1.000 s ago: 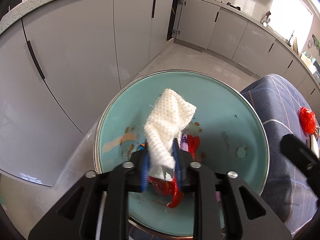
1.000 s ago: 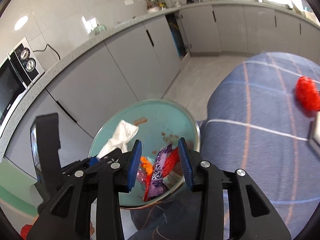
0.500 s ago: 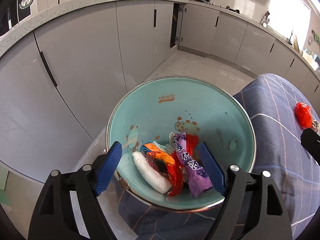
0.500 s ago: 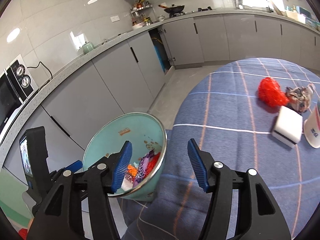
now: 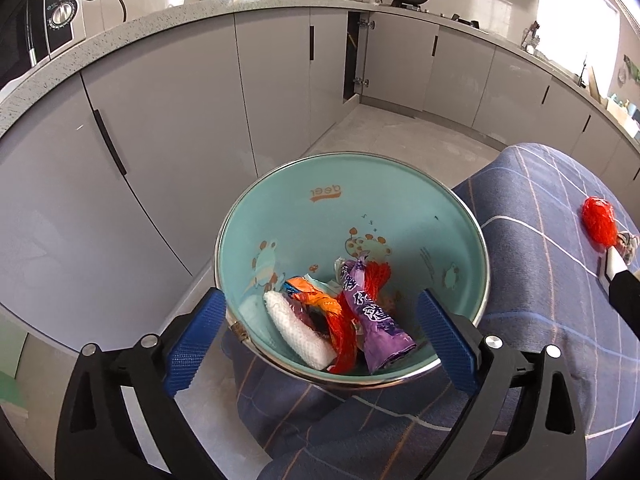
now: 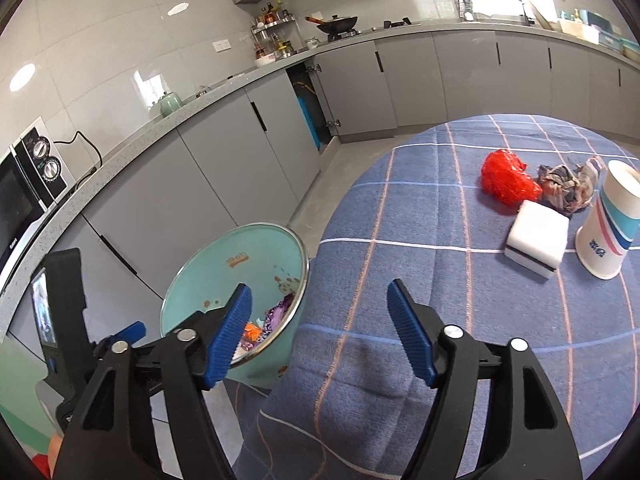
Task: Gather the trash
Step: 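Move both tools back over the remaining trash on the table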
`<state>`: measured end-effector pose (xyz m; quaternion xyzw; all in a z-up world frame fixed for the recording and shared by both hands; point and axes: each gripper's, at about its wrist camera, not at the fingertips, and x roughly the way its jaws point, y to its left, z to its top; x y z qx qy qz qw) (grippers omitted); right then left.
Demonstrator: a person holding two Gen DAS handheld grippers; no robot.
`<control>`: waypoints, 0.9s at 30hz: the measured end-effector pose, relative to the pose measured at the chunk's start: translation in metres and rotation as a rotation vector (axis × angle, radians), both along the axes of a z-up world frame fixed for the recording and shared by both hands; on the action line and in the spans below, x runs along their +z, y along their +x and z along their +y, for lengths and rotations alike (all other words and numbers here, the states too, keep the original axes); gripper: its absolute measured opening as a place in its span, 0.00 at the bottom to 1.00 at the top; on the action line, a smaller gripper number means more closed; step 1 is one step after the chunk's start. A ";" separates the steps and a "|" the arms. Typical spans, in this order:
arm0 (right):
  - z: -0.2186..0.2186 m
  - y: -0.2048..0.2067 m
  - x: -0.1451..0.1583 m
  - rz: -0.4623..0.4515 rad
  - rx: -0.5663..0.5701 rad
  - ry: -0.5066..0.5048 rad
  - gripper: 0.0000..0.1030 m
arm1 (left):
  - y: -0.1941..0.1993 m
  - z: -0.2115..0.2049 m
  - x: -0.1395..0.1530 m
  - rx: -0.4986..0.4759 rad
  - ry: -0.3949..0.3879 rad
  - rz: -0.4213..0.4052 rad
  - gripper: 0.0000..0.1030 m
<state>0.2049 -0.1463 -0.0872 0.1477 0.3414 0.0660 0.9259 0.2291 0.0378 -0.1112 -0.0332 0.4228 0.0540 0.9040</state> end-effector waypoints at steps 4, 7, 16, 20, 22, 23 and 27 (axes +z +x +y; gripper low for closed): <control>-0.004 -0.005 0.002 -0.014 -0.018 -0.009 0.77 | -0.004 0.000 0.002 0.006 0.005 -0.006 0.94; -0.007 -0.007 0.002 -0.021 -0.030 -0.019 0.81 | -0.007 -0.002 0.002 0.005 0.006 -0.002 0.94; -0.015 -0.016 -0.001 -0.019 -0.054 -0.050 0.85 | -0.017 -0.010 0.002 -0.018 -0.001 -0.003 0.94; -0.017 -0.021 -0.003 -0.014 -0.053 -0.069 0.85 | -0.021 -0.012 -0.001 -0.022 -0.014 0.000 0.94; -0.018 -0.024 -0.004 -0.013 -0.056 -0.085 0.85 | -0.022 -0.013 -0.002 -0.021 -0.019 0.007 0.94; -0.018 -0.025 -0.004 -0.013 -0.058 -0.089 0.85 | -0.023 -0.014 -0.003 -0.023 -0.021 0.010 0.94; -0.022 -0.030 -0.007 -0.009 -0.063 -0.099 0.85 | -0.027 -0.021 -0.005 -0.040 -0.017 0.016 0.94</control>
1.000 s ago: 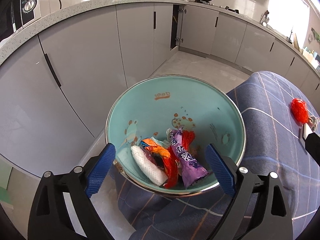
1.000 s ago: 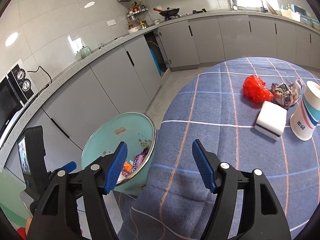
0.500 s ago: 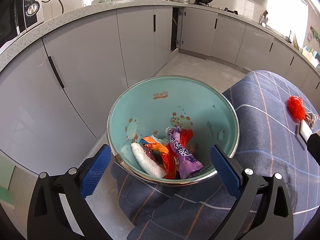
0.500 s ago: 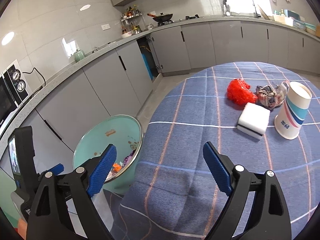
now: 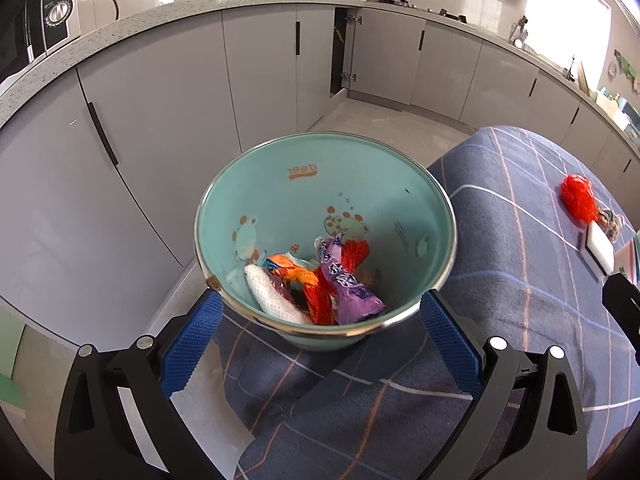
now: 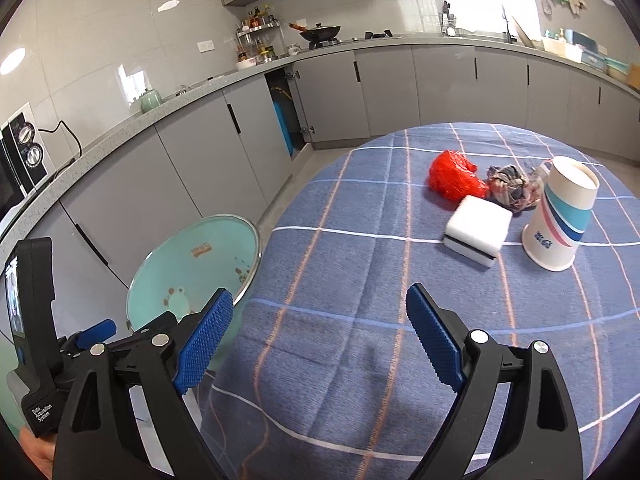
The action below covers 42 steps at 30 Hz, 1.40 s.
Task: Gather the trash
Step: 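Move both tools back over the remaining trash on the table, then grasp the white-and-blue paper cup with the right gripper while the left gripper grasps the white sponge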
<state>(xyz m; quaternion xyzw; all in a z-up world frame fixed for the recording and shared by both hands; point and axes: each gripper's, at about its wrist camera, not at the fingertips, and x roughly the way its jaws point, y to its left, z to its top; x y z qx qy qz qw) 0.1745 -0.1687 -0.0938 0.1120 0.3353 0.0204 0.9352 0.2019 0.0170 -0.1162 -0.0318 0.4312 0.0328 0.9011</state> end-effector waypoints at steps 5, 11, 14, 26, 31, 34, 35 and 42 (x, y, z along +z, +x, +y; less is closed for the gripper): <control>-0.005 -0.006 -0.006 0.014 -0.001 -0.002 0.85 | -0.004 -0.008 -0.003 -0.015 0.008 0.010 0.94; -0.021 -0.017 -0.008 0.008 -0.033 -0.006 0.84 | -0.010 -0.022 -0.003 -0.054 0.002 0.005 0.94; -0.034 -0.022 -0.008 0.007 -0.060 -0.005 0.84 | -0.010 -0.031 -0.001 -0.079 -0.009 0.003 0.94; -0.101 -0.037 -0.015 0.028 -0.218 -0.004 0.84 | -0.006 -0.092 0.003 -0.251 -0.010 -0.016 0.94; -0.131 -0.039 -0.013 0.024 -0.285 -0.008 0.84 | 0.003 -0.124 0.007 -0.325 0.001 -0.023 0.93; -0.147 -0.036 -0.011 0.020 -0.315 -0.021 0.82 | 0.009 -0.142 0.011 -0.367 -0.002 -0.033 0.90; -0.153 -0.033 -0.011 0.020 -0.325 -0.024 0.82 | 0.011 -0.147 0.012 -0.378 -0.006 -0.034 0.90; -0.184 -0.005 -0.010 0.036 -0.346 -0.046 0.82 | 0.030 -0.184 0.013 -0.442 -0.003 -0.026 0.86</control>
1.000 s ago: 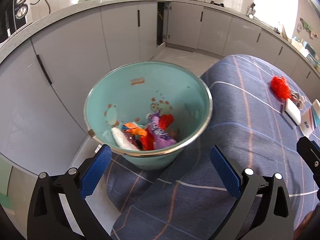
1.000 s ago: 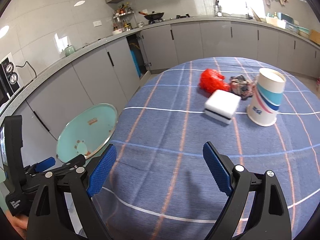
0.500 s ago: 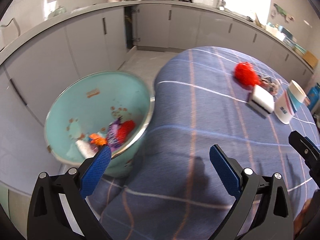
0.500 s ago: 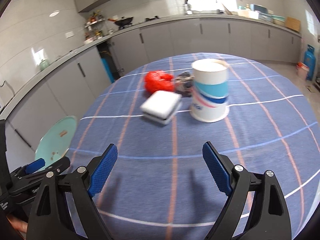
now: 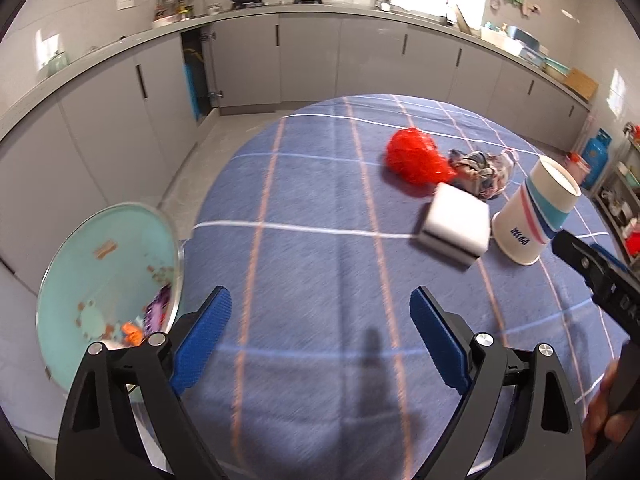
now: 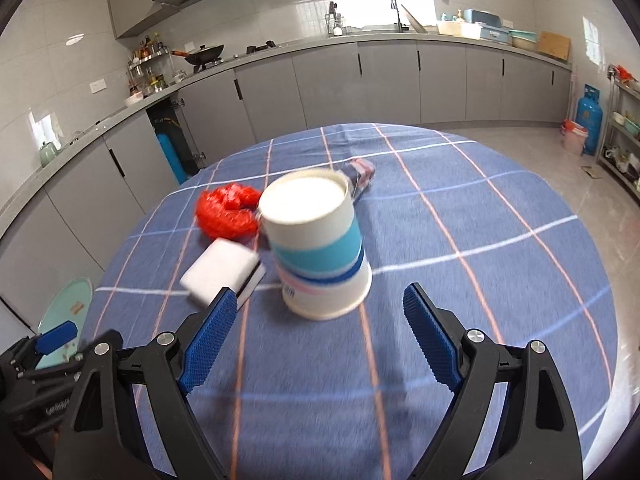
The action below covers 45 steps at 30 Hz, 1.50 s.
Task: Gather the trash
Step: 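Grasp the white-and-blue paper cup with the right gripper while the left gripper grasps the white sponge, then carry the white sponge and paper cup toward the teal bin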
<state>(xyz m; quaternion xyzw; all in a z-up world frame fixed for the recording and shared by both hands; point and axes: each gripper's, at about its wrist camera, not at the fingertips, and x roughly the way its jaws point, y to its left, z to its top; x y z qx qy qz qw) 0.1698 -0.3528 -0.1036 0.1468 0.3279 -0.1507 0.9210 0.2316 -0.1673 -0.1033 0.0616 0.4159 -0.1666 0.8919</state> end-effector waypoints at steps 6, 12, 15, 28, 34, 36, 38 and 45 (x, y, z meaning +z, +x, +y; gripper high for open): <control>-0.010 0.025 -0.003 0.013 0.033 -0.011 0.79 | 0.016 -0.019 -0.003 -0.031 0.014 0.007 0.86; -0.020 0.039 -0.012 0.034 0.065 0.021 0.58 | 0.026 -0.039 -0.004 -0.065 0.001 0.012 0.86; -0.028 0.032 -0.008 0.021 0.061 0.039 0.56 | 0.029 -0.051 -0.006 -0.086 -0.008 0.025 0.86; -0.064 -0.007 0.005 -0.019 -0.025 0.107 0.57 | 0.037 -0.127 -0.019 -0.155 0.032 0.043 0.76; -0.062 -0.009 0.005 -0.023 -0.017 0.123 0.57 | 0.047 -0.135 -0.027 -0.124 0.047 0.081 0.61; -0.061 -0.010 0.006 -0.026 -0.015 0.127 0.57 | 0.047 -0.135 -0.026 -0.126 0.047 0.078 0.59; -0.059 -0.011 0.006 -0.030 -0.010 0.127 0.57 | 0.047 -0.134 -0.026 -0.128 0.048 0.076 0.57; -0.048 -0.019 0.016 -0.051 -0.005 0.098 0.57 | 0.032 -0.120 -0.018 -0.132 0.019 0.072 0.56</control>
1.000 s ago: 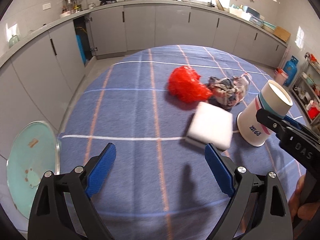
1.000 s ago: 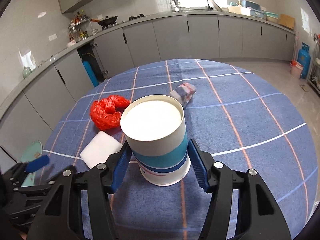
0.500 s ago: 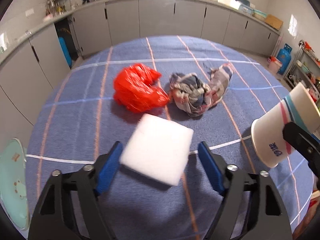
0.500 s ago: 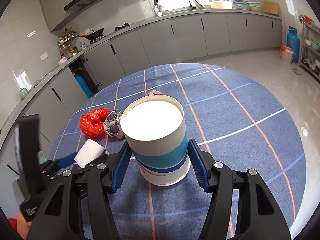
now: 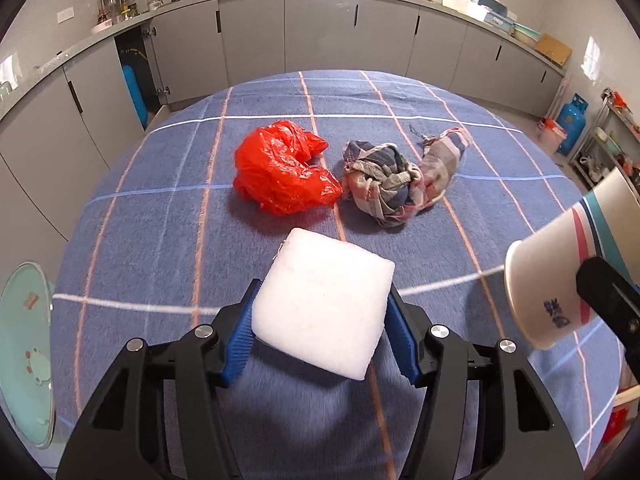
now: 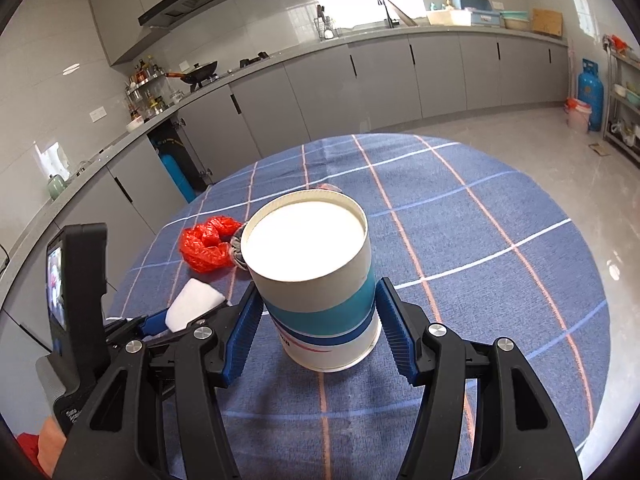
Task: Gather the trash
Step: 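Carry the white sponge and paper cup toward the teal bin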
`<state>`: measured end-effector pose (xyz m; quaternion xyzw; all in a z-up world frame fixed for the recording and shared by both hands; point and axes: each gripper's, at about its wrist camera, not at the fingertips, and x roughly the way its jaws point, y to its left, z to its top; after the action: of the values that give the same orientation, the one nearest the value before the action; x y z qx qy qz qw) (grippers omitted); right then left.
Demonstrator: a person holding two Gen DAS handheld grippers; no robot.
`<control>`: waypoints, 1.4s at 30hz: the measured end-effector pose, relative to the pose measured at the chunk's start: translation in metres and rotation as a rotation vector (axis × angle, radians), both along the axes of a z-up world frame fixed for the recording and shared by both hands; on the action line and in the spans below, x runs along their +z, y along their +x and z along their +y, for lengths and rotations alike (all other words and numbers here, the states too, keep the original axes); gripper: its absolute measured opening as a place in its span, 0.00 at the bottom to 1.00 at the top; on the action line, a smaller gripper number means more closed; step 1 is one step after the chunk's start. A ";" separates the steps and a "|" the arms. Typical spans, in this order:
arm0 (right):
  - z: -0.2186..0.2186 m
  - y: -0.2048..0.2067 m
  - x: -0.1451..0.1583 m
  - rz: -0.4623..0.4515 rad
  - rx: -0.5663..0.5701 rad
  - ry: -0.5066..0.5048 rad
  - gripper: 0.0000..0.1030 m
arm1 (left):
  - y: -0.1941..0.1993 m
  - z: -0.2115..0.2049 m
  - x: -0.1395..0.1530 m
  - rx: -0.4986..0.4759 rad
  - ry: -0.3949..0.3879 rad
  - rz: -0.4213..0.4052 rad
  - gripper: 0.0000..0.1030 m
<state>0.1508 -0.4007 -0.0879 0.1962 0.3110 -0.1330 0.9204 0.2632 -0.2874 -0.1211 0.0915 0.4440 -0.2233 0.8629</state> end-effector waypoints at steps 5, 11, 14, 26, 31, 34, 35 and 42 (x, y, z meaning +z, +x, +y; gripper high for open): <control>0.011 -0.008 0.010 -0.021 0.007 -0.005 0.57 | -0.017 0.026 0.016 0.023 -0.035 -0.015 0.56; 0.038 -0.014 0.017 -0.033 0.050 -0.016 0.57 | -0.038 0.066 0.032 0.071 -0.048 -0.051 0.56; 0.053 -0.016 0.019 -0.037 0.074 -0.022 0.57 | -0.045 0.085 0.039 0.097 -0.037 -0.081 0.56; 0.116 -0.010 0.022 -0.028 0.189 -0.040 0.57 | -0.057 0.155 0.047 0.204 -0.055 -0.106 0.56; 0.141 -0.005 0.020 -0.020 0.242 -0.045 0.57 | -0.061 0.181 0.044 0.253 -0.059 -0.097 0.56; 0.157 -0.001 0.021 -0.018 0.279 -0.049 0.57 | -0.063 0.197 0.042 0.282 -0.054 -0.104 0.56; 0.163 0.000 0.021 -0.019 0.292 -0.050 0.57 | -0.064 0.204 0.042 0.295 -0.056 -0.105 0.56; 0.197 0.007 0.020 -0.017 0.369 -0.049 0.57 | -0.063 0.243 0.044 0.372 -0.060 -0.112 0.56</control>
<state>0.1573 -0.2039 -0.0674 0.1143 0.3308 0.0321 0.9362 0.2003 -0.0447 -0.0773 -0.0056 0.3976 -0.0675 0.9151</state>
